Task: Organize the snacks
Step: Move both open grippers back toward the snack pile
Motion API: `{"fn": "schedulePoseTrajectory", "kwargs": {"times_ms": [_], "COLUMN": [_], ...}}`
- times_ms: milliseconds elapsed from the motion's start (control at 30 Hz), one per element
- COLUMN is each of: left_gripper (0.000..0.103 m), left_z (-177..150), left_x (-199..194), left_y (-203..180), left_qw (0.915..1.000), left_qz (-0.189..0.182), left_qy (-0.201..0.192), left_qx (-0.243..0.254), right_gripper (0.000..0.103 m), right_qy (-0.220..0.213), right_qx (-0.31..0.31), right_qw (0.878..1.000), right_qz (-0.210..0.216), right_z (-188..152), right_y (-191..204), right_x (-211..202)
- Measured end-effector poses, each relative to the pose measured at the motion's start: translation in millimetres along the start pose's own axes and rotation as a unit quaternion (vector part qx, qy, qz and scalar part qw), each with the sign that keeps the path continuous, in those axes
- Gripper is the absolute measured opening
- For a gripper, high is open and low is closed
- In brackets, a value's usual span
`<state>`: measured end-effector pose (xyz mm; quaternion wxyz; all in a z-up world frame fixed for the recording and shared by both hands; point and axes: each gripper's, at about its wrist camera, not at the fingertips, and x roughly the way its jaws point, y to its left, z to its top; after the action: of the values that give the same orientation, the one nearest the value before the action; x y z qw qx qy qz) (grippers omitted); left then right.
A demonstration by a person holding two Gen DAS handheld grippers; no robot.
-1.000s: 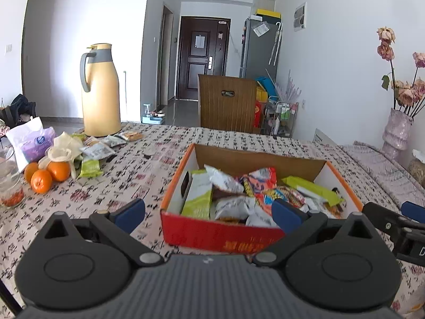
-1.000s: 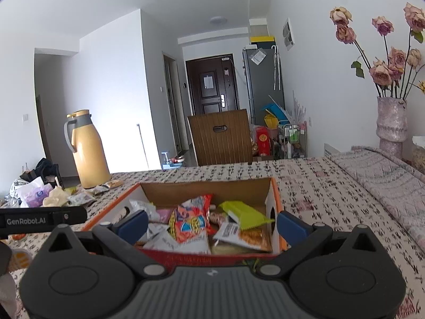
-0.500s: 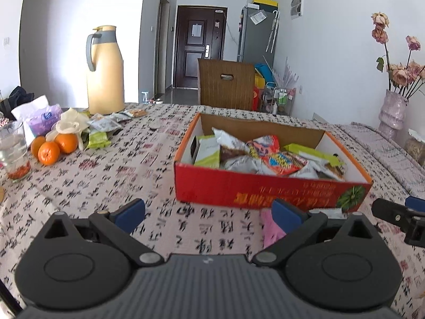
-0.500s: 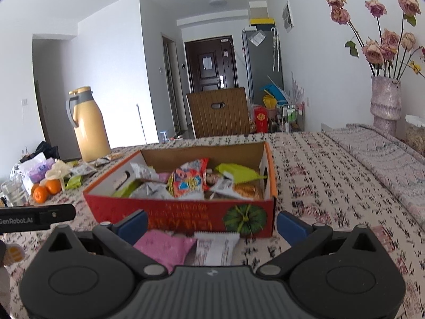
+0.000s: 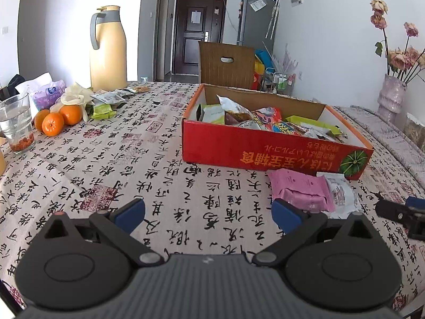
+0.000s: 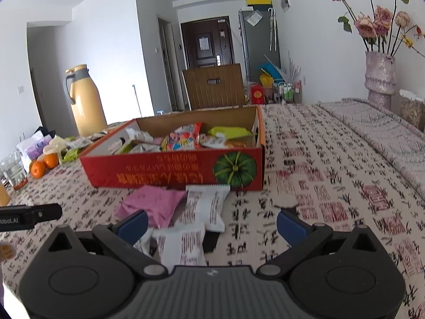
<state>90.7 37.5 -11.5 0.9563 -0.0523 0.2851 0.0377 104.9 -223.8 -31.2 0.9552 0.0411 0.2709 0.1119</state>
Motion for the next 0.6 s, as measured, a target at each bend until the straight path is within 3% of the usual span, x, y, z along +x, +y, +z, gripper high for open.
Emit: {"fn": "schedulePoseTrajectory", "kwargs": {"times_ms": [600], "left_gripper": [0.103], "left_z": [-5], "left_x": [9], "left_y": [-3], "left_qw": [0.9998], "left_qz": [0.002], "left_qy": [0.019], "left_qx": [0.001], "right_gripper": [0.102], "right_qy": [0.040], "right_qx": [-0.016], "right_qw": [0.999], "right_qz": [0.001], "right_z": [-14], "right_y": [11], "right_x": [23]}}
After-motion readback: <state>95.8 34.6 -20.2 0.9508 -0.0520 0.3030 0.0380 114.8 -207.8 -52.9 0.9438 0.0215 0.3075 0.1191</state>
